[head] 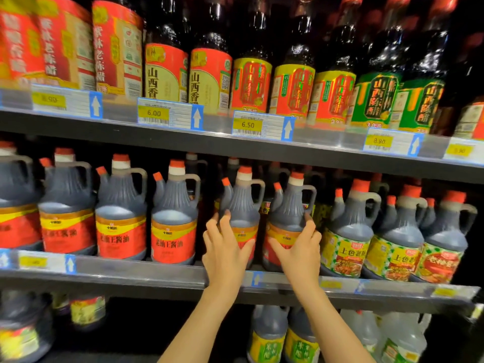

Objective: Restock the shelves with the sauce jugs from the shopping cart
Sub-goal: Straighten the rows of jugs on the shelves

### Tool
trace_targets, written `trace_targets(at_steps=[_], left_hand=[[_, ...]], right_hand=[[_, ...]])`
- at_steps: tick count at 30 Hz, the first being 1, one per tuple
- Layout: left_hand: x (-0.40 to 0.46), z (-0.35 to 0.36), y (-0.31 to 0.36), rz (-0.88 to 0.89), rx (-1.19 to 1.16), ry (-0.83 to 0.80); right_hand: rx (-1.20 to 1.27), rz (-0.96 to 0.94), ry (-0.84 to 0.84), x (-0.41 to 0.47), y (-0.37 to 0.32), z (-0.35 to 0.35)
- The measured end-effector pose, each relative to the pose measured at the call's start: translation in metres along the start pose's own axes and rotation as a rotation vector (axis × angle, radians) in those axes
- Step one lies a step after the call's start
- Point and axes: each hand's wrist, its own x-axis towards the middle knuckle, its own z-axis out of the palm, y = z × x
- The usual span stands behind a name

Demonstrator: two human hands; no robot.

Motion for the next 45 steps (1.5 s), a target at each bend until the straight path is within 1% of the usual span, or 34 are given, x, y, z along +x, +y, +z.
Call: trace_targets(at_steps=[4,12,16,24,39,45], left_hand=[[-0.001,-0.001,-0.002,0.001,-0.019,0.019],[0.003,-0.003,0.002,-0.089,-0.086,-0.042],[0.003,-0.003,0.001,-0.103,-0.081,-0.033],[-0.005,-0.012,-0.009,-0.090,-0.066,0.024],[-0.002,-0.019,-0.013,-0.101,-0.064,0.027],[-0.002,-0.017,-0.015,-0.103,-0.062,0.030]], right_hand=[[0.034,-0.028,-0.006,0.000,0.000,-0.001],[0.031,-0.037,-0.015,-0.003,0.000,-0.001],[0.041,-0.036,-0.016,-0.002,0.001,-0.002],[0.093,-0.069,-0.045,-0.010,-0.001,-0.004],[0.097,-0.081,-0.001,-0.019,-0.007,0.001],[0.093,-0.100,-0.034,-0.017,-0.007,0.000]])
